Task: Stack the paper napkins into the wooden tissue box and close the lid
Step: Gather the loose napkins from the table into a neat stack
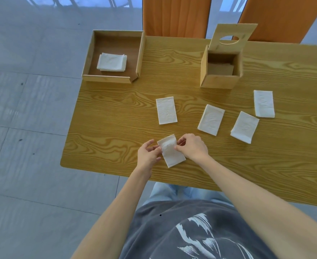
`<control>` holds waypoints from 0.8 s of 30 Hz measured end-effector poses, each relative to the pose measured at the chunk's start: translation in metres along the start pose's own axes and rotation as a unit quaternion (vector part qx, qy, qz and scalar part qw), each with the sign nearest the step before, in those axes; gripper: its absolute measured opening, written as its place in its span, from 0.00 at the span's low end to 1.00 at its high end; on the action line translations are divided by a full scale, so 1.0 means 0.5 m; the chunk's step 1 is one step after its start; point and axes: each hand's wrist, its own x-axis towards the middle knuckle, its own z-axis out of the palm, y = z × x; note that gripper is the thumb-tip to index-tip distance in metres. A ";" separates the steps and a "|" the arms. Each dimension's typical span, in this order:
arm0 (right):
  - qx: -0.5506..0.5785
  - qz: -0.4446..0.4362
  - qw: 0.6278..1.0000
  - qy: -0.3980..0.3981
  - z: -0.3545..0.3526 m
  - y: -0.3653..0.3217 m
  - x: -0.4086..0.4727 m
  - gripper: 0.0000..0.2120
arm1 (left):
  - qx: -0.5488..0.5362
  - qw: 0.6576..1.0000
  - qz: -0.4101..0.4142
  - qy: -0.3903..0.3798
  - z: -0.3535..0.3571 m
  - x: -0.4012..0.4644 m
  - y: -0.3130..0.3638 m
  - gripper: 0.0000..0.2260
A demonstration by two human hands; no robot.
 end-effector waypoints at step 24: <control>0.255 -0.036 0.966 0.035 -0.083 -0.072 0.125 0.13 | -0.005 0.999 0.051 -0.016 0.013 0.064 0.152 0.08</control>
